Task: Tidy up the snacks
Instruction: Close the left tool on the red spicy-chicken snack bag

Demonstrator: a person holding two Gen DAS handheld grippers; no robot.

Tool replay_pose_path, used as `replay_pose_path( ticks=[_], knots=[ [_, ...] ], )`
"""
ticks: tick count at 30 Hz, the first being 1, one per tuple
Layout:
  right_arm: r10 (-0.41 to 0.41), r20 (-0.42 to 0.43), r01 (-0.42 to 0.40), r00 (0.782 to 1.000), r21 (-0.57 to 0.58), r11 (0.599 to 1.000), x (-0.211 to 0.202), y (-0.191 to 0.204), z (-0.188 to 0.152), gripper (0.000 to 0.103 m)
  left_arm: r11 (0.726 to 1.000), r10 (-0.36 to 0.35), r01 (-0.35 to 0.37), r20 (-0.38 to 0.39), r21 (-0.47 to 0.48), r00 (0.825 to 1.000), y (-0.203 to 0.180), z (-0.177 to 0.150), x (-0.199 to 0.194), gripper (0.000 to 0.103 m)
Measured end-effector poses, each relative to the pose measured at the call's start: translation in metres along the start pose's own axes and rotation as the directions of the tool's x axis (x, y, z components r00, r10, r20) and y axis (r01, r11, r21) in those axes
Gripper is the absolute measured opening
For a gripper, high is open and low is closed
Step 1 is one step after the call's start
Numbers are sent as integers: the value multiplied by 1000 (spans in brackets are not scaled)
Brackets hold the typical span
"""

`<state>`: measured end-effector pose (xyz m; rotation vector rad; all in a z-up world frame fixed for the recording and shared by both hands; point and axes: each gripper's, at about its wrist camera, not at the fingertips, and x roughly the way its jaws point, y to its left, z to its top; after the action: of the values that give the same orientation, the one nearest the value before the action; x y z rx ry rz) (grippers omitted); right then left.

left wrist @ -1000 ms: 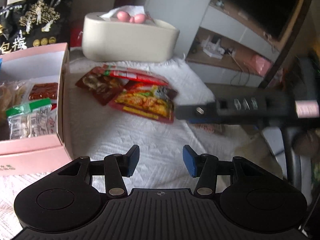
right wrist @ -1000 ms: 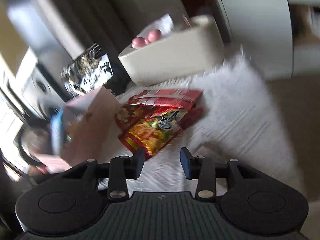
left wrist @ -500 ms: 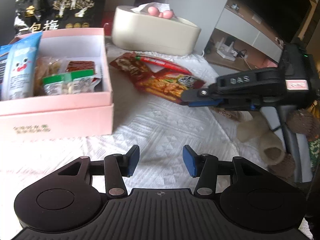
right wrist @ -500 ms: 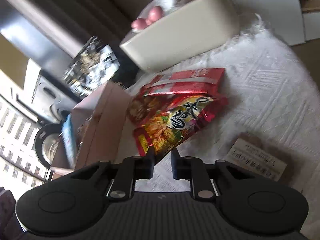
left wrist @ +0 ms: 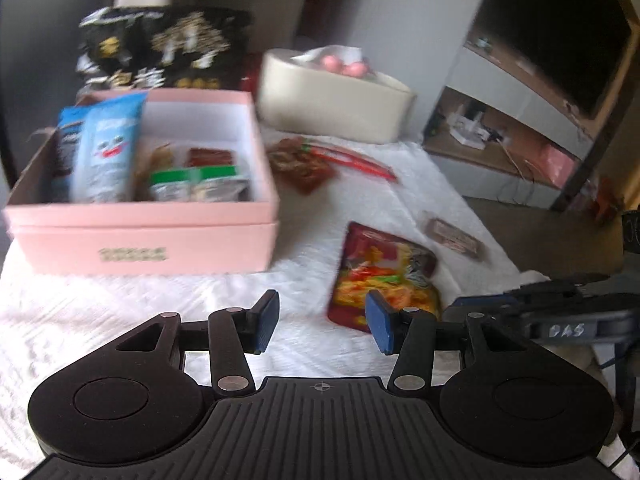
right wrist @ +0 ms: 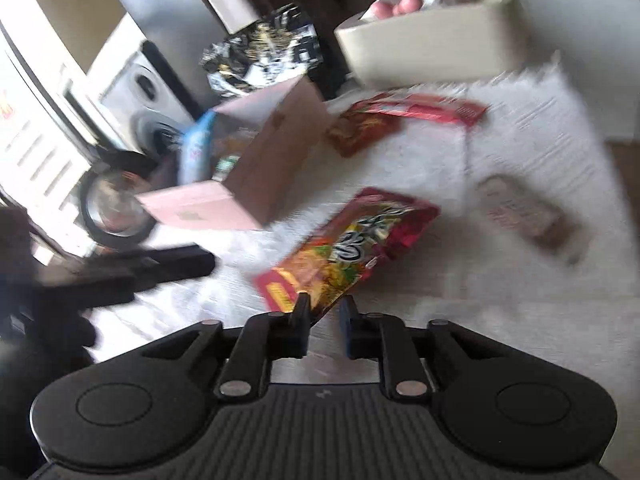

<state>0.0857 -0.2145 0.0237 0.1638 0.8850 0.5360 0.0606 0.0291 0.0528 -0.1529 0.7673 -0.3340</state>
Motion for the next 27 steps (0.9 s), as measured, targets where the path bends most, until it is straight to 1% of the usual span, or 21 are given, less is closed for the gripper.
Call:
replay_pose_path(
  ticks=[1, 3, 5, 7, 9, 11, 12, 13, 14, 15, 16, 17, 18, 19, 21, 24, 27],
  knots=[
    [-41, 11, 41, 999, -34, 999, -3, 1, -2, 25, 1000, -12, 12, -1, 21, 1000, -7, 2, 3, 53],
    [-98, 44, 101, 994, -66, 993, -11, 1, -7, 32, 997, -36, 36, -3, 65, 999, -23, 7, 11, 53],
    [-142, 91, 149, 986, -77, 986, -21, -2, -10, 40, 992, -55, 55, 2, 114, 998, -38, 12, 20, 53],
    [-189, 140, 200, 972, -68, 977, -30, -9, -13, 43, 983, -56, 53, 9, 173, 998, -54, 15, 33, 53],
    [-241, 174, 253, 955, -45, 967, -35, -18, -15, 48, 971, -11, 14, -11, 240, 1000, -67, 16, 52, 53],
    [-269, 183, 276, 946, -16, 961, -34, -28, -16, 48, 955, 44, -27, -50, 294, 998, -77, 15, 71, 53],
    [-277, 183, 281, 943, 7, 960, -34, -34, -17, 48, 949, 56, -30, -75, 314, 996, -81, 15, 79, 55],
    [-279, 182, 280, 943, 25, 960, -32, -39, -17, 48, 945, 54, -21, -94, 325, 994, -83, 14, 85, 62],
    [-279, 178, 275, 944, 44, 960, -30, -45, -18, 48, 942, 52, -14, -103, 335, 993, -84, 14, 88, 63],
    [-277, 173, 270, 945, 63, 961, -28, -50, -20, 48, 942, 51, -10, -112, 337, 992, -85, 15, 90, 67],
    [-271, 168, 260, 948, 83, 962, -26, -55, -21, 48, 943, 44, 2, -131, 331, 990, -85, 16, 93, 74],
    [-260, 175, 247, 950, 95, 964, -25, -59, -23, 49, 946, 29, 23, -153, 323, 988, -85, 17, 96, 79],
    [-254, 191, 239, 948, 100, 966, -24, -60, -26, 49, 948, 10, 44, -169, 314, 986, -84, 18, 99, 90],
    [-252, 199, 235, 947, 102, 967, -23, -61, -27, 49, 951, -7, 63, -184, 301, 983, -82, 19, 102, 94],
    [-256, 213, 240, 943, 99, 966, -21, -60, -30, 49, 953, 0, 56, -184, 297, 983, -79, 20, 104, 94],
    [-249, 224, 231, 942, 102, 968, -22, -59, -32, 50, 962, 13, 32, -159, 272, 987, -72, 23, 103, 88],
    [-238, 230, 216, 944, 115, 970, -24, -62, -32, 50, 957, 14, 30, -151, 288, 988, -67, 23, 107, 89]
  ],
)
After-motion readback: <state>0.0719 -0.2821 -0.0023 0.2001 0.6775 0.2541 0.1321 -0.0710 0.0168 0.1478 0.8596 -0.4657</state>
